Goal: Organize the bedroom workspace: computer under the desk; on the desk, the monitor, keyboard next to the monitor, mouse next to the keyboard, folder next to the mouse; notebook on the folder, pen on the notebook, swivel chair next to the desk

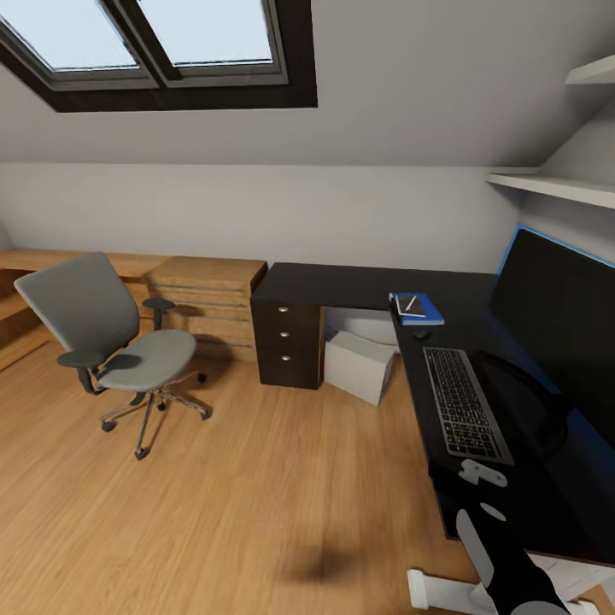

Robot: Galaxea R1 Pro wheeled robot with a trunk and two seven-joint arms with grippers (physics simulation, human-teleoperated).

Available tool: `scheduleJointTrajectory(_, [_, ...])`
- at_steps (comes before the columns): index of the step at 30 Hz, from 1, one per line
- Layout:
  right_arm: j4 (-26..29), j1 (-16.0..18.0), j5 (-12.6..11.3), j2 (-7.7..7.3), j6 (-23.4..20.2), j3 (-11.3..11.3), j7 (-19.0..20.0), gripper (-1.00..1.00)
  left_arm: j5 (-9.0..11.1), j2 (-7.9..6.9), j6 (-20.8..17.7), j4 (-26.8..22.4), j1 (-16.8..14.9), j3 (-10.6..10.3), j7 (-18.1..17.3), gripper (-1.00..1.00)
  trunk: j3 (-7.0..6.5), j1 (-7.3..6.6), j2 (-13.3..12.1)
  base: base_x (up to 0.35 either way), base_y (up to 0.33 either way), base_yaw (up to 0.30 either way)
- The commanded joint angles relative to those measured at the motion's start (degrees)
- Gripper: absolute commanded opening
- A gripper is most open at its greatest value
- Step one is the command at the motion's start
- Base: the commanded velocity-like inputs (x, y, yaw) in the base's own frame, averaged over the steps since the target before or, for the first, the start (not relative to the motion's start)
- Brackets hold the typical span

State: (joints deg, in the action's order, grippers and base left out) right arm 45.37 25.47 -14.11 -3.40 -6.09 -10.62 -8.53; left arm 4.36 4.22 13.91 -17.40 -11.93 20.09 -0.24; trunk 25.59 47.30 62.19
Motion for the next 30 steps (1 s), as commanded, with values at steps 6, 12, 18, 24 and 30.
scheduleJointTrajectory(6, [0.08,0.01,-0.47,-0.03,-0.31,0.07,-0.92,1.00,0.47,0.02,0.16,0.01,-0.02,-0.05,-0.05,1.00,0.06,0.00,0.04,0.005,0.000,0.000])
scheduleJointTrajectory(12, [0.07,0.01,-0.55,-0.03,-0.32,0.07,-1.27,1.00,0.45,0.02,0.21,0.01,-0.02,-0.05,-0.10,1.00,0.06,0.00,0.04,0.001,-0.092,0.000])
scheduleJointTrajectory(18, [0.07,0.01,-0.56,-0.03,-0.32,0.05,-1.38,1.00,0.46,0.01,0.19,0.00,-0.02,-0.05,-0.05,1.00,0.06,0.00,0.04,0.000,-0.154,0.000])
scheduleJointTrajectory(24, [0.04,0.01,-0.56,-0.03,-0.32,0.07,-1.40,1.00,0.46,0.00,0.17,0.03,-0.02,-0.05,-0.05,1.00,0.06,0.00,0.04,0.000,-0.043,0.000])
scheduleJointTrajectory(30, [-0.61,0.01,-0.57,-0.03,-0.29,0.07,-1.40,1.00,0.47,0.00,0.15,0.02,-0.02,-0.05,-0.05,1.00,0.06,0.00,0.04,0.000,-0.011,0.000])
